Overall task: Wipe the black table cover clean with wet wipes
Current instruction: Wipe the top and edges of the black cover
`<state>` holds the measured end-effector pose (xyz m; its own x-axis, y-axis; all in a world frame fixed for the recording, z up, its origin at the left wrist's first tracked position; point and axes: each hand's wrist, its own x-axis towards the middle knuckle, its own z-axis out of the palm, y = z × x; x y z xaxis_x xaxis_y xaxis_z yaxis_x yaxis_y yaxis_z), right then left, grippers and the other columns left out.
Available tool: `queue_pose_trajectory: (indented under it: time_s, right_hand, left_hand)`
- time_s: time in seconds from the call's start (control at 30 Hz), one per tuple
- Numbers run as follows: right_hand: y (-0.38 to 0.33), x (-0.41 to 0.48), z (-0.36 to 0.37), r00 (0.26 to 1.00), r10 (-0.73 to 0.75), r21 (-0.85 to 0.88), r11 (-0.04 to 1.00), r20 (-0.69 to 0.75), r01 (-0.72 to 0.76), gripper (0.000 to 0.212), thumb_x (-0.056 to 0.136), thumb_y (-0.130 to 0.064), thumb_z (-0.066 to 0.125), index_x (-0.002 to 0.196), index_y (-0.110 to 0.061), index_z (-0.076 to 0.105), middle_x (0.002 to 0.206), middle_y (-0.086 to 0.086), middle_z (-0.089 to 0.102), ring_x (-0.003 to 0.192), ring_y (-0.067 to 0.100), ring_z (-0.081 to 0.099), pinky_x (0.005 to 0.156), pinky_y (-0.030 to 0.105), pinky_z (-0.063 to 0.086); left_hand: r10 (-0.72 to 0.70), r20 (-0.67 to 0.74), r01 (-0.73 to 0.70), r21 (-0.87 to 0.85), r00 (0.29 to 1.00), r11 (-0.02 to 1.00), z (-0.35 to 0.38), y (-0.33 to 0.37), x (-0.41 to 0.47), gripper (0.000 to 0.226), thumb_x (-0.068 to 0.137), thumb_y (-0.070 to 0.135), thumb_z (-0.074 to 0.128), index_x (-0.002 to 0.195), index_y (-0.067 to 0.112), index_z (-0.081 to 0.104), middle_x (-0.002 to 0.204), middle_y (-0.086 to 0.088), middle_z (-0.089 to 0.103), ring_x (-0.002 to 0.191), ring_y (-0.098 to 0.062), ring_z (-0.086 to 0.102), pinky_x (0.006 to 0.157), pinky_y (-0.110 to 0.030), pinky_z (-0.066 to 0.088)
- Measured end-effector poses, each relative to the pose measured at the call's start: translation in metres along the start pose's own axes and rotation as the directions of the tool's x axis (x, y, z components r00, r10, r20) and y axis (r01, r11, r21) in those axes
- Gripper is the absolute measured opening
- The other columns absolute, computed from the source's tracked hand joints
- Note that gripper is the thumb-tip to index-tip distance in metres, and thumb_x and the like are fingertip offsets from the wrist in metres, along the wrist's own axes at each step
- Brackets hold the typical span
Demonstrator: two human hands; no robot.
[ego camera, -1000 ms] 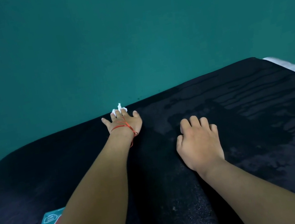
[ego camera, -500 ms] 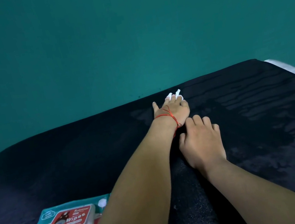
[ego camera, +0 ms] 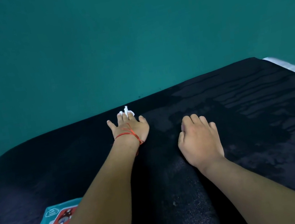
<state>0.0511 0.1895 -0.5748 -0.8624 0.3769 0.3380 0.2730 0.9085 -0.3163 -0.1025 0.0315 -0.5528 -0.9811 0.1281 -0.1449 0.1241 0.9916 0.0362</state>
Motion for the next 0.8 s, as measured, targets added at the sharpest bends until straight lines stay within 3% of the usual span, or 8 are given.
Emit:
queue_pose_trajectory:
  time_s: [0.1, 0.2, 0.33, 0.57, 0.7, 0.8]
  right_hand:
    - [0.0, 0.0, -0.001, 1.0, 0.003, 0.025, 1.0, -0.003, -0.003, 0.003, 0.097, -0.028, 0.051, 0.095, -0.026, 0.051, 0.094, -0.009, 0.051, 0.09, 0.017, 0.048, 0.085, 0.038, 0.044]
    - [0.0, 0.0, -0.002, 1.0, 0.009, 0.057, 0.998, -0.004, -0.008, 0.003, 0.096, -0.026, 0.051, 0.093, -0.026, 0.05, 0.092, -0.009, 0.051, 0.087, 0.017, 0.049, 0.083, 0.038, 0.044]
    - [0.001, 0.001, -0.004, 1.0, 0.024, 0.105, 0.994, -0.003, -0.023, 0.006, 0.094, -0.022, 0.051, 0.092, -0.025, 0.047, 0.089, -0.009, 0.05, 0.083, 0.018, 0.048, 0.079, 0.038, 0.042]
    - [0.001, 0.0, -0.005, 0.999, 0.044, 0.151, 0.988, -0.005, -0.043, 0.011, 0.095, -0.019, 0.051, 0.087, -0.025, 0.045, 0.085, -0.009, 0.051, 0.079, 0.017, 0.05, 0.079, 0.038, 0.043]
    - [0.001, 0.0, -0.005, 0.999, 0.041, 0.14, 0.989, 0.0, -0.04, 0.01, 0.096, -0.02, 0.051, 0.089, -0.025, 0.047, 0.085, -0.01, 0.053, 0.078, 0.017, 0.052, 0.079, 0.038, 0.044]
    - [0.001, 0.001, -0.004, 0.999, 0.038, 0.115, 0.993, 0.004, -0.038, 0.008, 0.097, -0.022, 0.05, 0.09, -0.025, 0.048, 0.086, -0.01, 0.053, 0.078, 0.016, 0.053, 0.079, 0.038, 0.045]
  left_hand:
    - [0.088, -0.025, -0.09, -0.095, 0.996, 0.991, 0.002, 0.005, -0.004, 0.069, 0.104, 0.046, 0.013, 0.167, 0.018, 0.016, 0.176, -0.001, -0.001, 0.162, -0.019, -0.002, 0.126, -0.063, -0.005]
    - [0.274, -0.034, -0.275, -0.178, 0.961, 0.945, 0.0, 0.03, -0.014, 0.061, 0.105, 0.038, 0.017, 0.164, 0.024, 0.024, 0.176, 0.005, 0.001, 0.162, -0.016, 0.002, 0.128, -0.06, -0.004]
    - [0.504, 0.015, -0.491, -0.203, 0.863, 0.847, 0.004, 0.065, -0.038, 0.062, 0.106, 0.034, 0.016, 0.168, 0.028, 0.015, 0.175, 0.01, -0.001, 0.16, -0.007, -0.004, 0.13, -0.048, -0.008]
    - [0.683, 0.075, -0.672, -0.128, 0.727, 0.729, -0.009, 0.004, -0.068, 0.055, 0.112, 0.032, 0.017, 0.166, 0.043, 0.012, 0.171, 0.025, 0.004, 0.154, 0.011, -0.005, 0.128, -0.04, -0.011]
    - [0.54, 0.073, -0.541, -0.01, 0.838, 0.841, -0.016, -0.038, -0.052, 0.056, 0.112, 0.039, 0.016, 0.167, 0.038, 0.008, 0.173, 0.02, 0.002, 0.156, 0.006, -0.004, 0.129, -0.05, -0.008]
    - [0.43, 0.096, -0.43, -0.024, 0.898, 0.903, -0.018, -0.03, -0.03, 0.058, 0.111, 0.041, 0.013, 0.168, 0.035, 0.004, 0.175, 0.012, 0.0, 0.158, 0.0, -0.005, 0.129, -0.052, -0.007]
